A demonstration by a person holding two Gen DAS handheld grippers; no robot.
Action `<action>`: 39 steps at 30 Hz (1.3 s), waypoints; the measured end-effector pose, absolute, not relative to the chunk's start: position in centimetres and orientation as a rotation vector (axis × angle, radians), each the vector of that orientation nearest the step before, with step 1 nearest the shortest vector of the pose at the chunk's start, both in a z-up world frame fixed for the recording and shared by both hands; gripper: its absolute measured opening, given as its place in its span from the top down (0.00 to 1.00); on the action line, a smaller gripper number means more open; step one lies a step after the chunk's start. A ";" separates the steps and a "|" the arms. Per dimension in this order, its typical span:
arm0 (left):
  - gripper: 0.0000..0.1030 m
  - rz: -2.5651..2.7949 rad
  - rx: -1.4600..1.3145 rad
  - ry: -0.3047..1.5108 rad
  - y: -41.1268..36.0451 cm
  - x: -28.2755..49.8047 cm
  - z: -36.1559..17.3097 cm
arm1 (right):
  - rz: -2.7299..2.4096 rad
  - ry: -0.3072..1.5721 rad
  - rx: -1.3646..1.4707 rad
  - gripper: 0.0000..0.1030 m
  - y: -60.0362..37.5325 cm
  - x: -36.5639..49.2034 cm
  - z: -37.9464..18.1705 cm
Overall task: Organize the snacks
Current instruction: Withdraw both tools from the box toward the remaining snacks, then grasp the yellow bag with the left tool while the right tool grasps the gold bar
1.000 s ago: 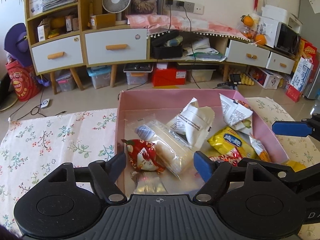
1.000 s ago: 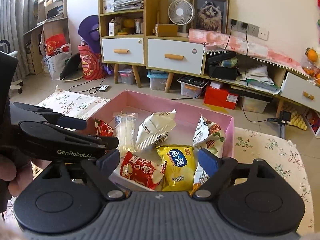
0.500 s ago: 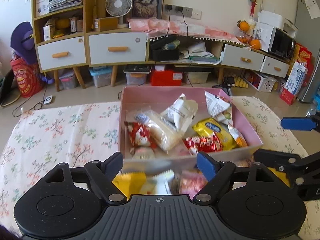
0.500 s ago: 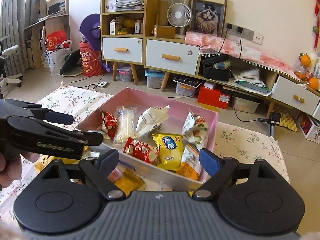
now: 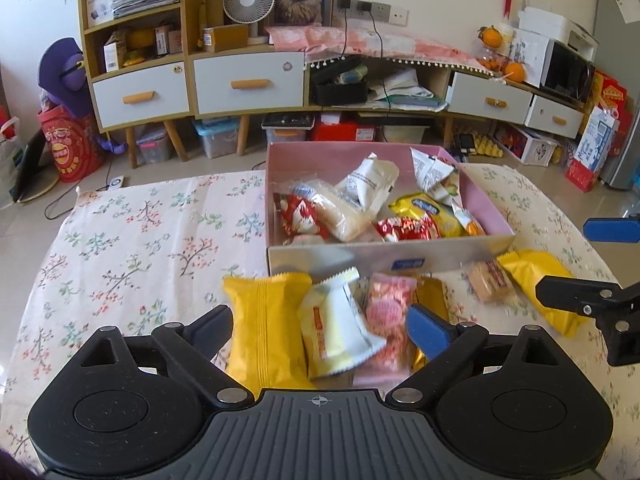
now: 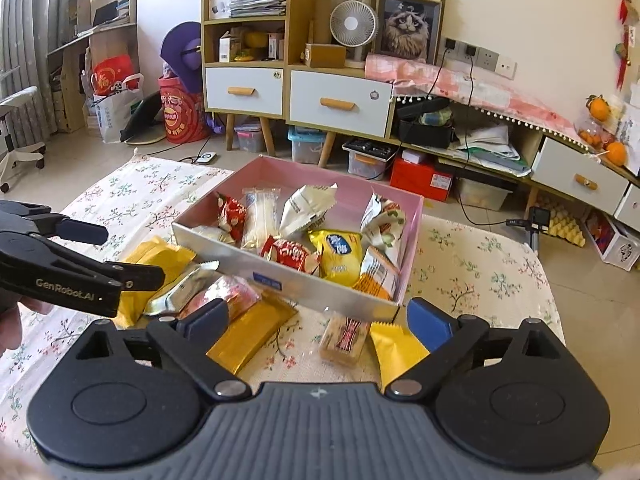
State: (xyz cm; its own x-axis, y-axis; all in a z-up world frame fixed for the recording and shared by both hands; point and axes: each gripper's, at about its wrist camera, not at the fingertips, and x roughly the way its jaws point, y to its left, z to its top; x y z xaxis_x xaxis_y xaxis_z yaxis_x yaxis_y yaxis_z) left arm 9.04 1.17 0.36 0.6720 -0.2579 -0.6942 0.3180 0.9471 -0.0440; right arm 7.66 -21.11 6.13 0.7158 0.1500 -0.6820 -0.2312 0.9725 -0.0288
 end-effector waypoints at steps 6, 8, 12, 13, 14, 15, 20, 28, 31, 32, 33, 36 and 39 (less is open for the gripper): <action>0.05 -0.334 0.094 0.761 2.0 7.4 0.0 | 0.225 0.747 -0.107 0.05 -20.7 6.4 5.7; 0.04 -0.343 0.082 0.766 2.3 7.1 -0.3 | 0.228 0.748 -0.106 0.04 -20.4 6.1 5.5; 0.03 -0.359 0.090 0.767 2.7 6.4 -1.0 | 0.254 0.752 -0.096 0.02 -20.0 5.7 4.6; 0.01 -0.357 0.093 0.765 2.8 6.3 -1.2 | 0.257 0.752 -0.101 0.02 -19.9 5.6 4.5; 0.01 -0.353 0.096 0.764 2.9 6.2 -1.3 | 0.261 0.749 -0.109 0.02 -19.7 5.5 4.3; 0.01 -0.348 0.101 0.763 3.0 6.2 -1.5 | 0.262 0.745 -0.118 0.02 -19.5 5.3 4.1; 0.01 -0.334 0.114 0.770 4.3 6.2 -2.6 | 0.282 0.721 -0.141 0.01 -18.4 4.8 3.6; 0.01 -0.303 0.083 0.724 5.7 7.5 -3.5 | 0.320 0.695 -0.131 0.01 -17.8 5.4 3.1; 0.02 -0.279 0.047 0.722 6.0 8.6 -3.8 | 0.334 0.710 -0.113 0.07 -17.5 6.1 2.6; 0.03 -0.274 0.032 0.725 6.1 8.9 -3.9 | 0.337 0.717 -0.113 0.10 -17.4 6.3 2.4; 0.03 -0.271 0.018 0.729 6.1 9.3 -4.0 | 0.339 0.721 -0.117 0.14 -17.3 6.5 2.2; 0.08 -0.277 -0.006 0.743 5.9 10.0 -4.1 | 0.336 0.737 -0.139 0.25 -16.8 7.1 1.7; 0.23 -0.271 -0.010 0.758 5.6 10.6 -4.4 | 0.335 0.777 -0.151 0.37 -16.3 7.7 0.9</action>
